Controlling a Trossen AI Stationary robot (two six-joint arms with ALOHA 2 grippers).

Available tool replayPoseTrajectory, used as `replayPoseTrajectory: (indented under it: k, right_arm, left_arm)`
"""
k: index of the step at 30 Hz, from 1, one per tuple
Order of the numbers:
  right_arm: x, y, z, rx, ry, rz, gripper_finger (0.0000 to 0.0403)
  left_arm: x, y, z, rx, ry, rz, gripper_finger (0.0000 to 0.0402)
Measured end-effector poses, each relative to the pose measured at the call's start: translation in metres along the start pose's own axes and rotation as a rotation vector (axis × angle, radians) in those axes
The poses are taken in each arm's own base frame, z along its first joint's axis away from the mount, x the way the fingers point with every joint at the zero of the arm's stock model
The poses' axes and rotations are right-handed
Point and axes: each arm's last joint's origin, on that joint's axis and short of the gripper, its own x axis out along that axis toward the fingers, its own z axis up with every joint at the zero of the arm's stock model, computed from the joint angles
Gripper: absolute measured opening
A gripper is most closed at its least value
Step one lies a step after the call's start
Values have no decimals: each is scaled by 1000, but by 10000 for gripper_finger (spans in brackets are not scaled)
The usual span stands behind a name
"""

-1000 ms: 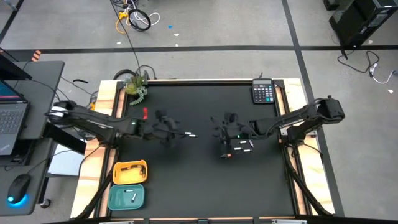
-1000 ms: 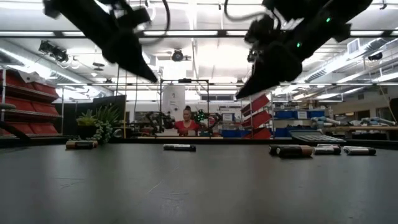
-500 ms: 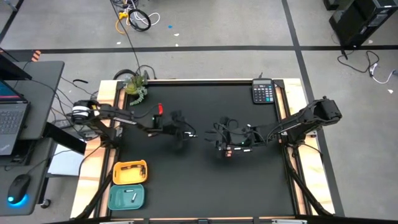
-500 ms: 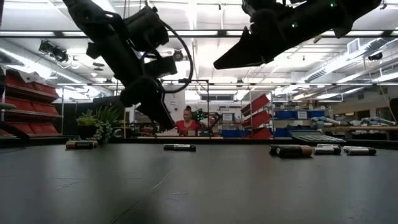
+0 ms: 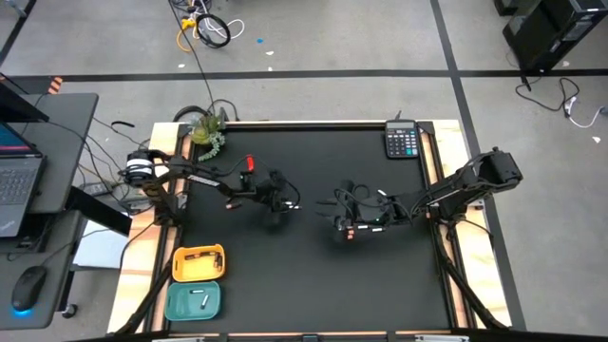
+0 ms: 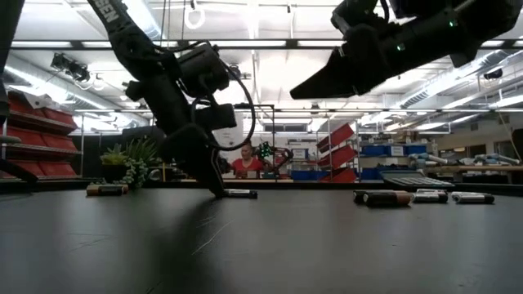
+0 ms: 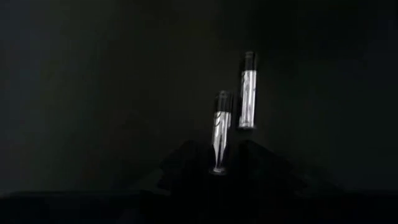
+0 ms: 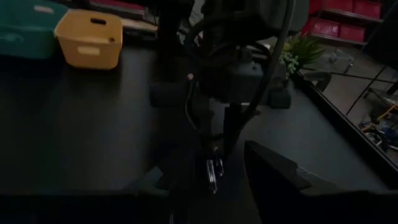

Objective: Sort batteries
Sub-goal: Put the silver battery into the green bin

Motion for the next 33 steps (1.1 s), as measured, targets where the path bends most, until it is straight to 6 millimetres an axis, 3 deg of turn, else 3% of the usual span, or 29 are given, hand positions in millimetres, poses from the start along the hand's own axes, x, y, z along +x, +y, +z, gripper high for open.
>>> replayPoseTrajectory:
  k: [5, 10, 14, 17, 20, 27, 30, 33]
  right_arm:
    - [-2, -1, -3, 12, -28, -2, 152]
    - [-3, -1, -3, 13, -47, -3, 152]
    - [-3, -1, -2, 1, -54, -5, 152]
    - [-2, -2, -3, -6, -51, -8, 152]
    - [-2, -4, -3, -6, -46, -13, 152]
    - [2, -12, -4, -7, -41, -24, 152]
    - [4, -16, -1, -7, -75, 17, 152]
    - [5, -20, 2, 9, -114, 53, 152]
  left_arm:
    - [8, 1, -3, 15, 16, 3, 117]
    - [8, 1, -4, 21, 29, 27, 21]
    - [2, 4, -3, 27, 46, 130, 21]
    - [-19, 7, -5, 47, 91, 232, 15]
    - [-56, 7, 5, 20, 20, 288, 4]
    - [-134, -16, 1, -140, -93, 234, 1]
    - [-150, -18, 2, -233, -180, 258, 14]
    - [-152, -17, 8, -221, -237, 289, 44]
